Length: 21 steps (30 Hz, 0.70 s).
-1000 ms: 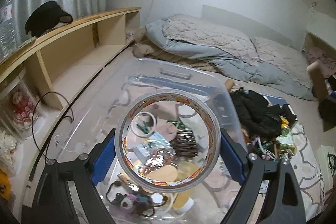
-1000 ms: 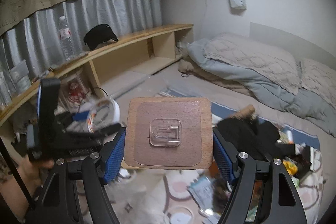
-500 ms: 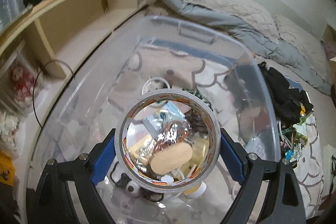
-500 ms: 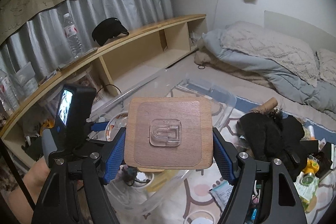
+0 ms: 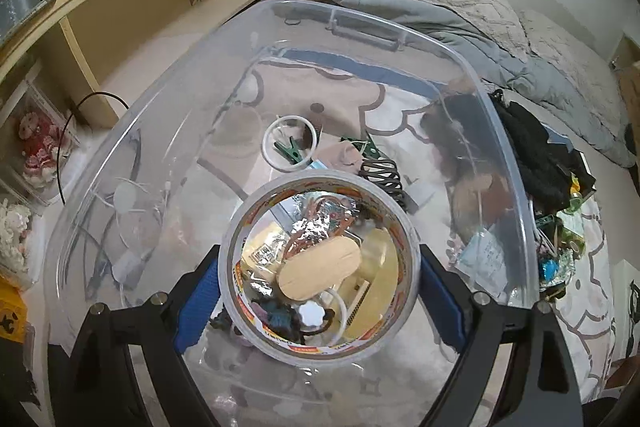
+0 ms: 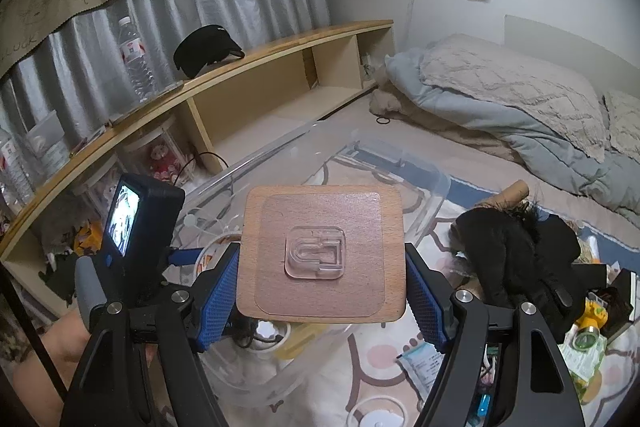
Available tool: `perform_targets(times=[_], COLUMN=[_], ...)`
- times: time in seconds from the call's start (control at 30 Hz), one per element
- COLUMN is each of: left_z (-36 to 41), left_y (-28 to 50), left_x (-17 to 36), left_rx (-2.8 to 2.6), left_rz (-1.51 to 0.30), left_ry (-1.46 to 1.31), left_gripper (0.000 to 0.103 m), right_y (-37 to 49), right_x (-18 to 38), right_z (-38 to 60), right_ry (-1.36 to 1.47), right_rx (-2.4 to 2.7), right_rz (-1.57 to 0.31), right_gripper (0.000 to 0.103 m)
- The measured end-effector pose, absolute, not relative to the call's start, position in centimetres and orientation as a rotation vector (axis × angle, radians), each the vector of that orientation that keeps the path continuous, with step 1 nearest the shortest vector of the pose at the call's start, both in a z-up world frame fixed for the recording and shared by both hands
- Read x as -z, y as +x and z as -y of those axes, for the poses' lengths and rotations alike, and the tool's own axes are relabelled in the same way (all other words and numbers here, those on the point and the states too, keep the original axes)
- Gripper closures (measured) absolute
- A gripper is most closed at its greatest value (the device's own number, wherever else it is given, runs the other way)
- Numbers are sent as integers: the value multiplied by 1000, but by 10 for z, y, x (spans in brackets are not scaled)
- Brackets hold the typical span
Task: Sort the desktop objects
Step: 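Carry the wooden pad and the tape roll over the clear plastic box with both tools, then open the left tool to drop the tape roll while the right tool releases the pad into the box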
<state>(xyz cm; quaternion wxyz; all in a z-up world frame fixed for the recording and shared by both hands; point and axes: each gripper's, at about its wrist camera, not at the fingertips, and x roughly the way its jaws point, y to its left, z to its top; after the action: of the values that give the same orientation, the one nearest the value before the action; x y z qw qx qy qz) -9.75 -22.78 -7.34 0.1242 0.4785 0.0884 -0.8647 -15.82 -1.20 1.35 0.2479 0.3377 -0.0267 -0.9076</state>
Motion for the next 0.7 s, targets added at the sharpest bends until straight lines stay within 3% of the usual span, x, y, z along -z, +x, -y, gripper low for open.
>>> perform_targets(times=[0.23,0.33,0.7], left_z=[220,214,213], left_y=[-95,-94,-80], left_x=[74,70,45], left_rx=[2558,2589,2658], left_rz=[-255,-266,-265], left_ry=[1390,1383,1236], left_gripper=[11,1,0], right_y=[-158,-160,-168], right_x=[-12,-11,-4], right_z=[16,16,12], right_ry=[927,935,972], right_rx=[2468,2466,2474], right_rz=[69,82,97], right_gripper=[26,26,26])
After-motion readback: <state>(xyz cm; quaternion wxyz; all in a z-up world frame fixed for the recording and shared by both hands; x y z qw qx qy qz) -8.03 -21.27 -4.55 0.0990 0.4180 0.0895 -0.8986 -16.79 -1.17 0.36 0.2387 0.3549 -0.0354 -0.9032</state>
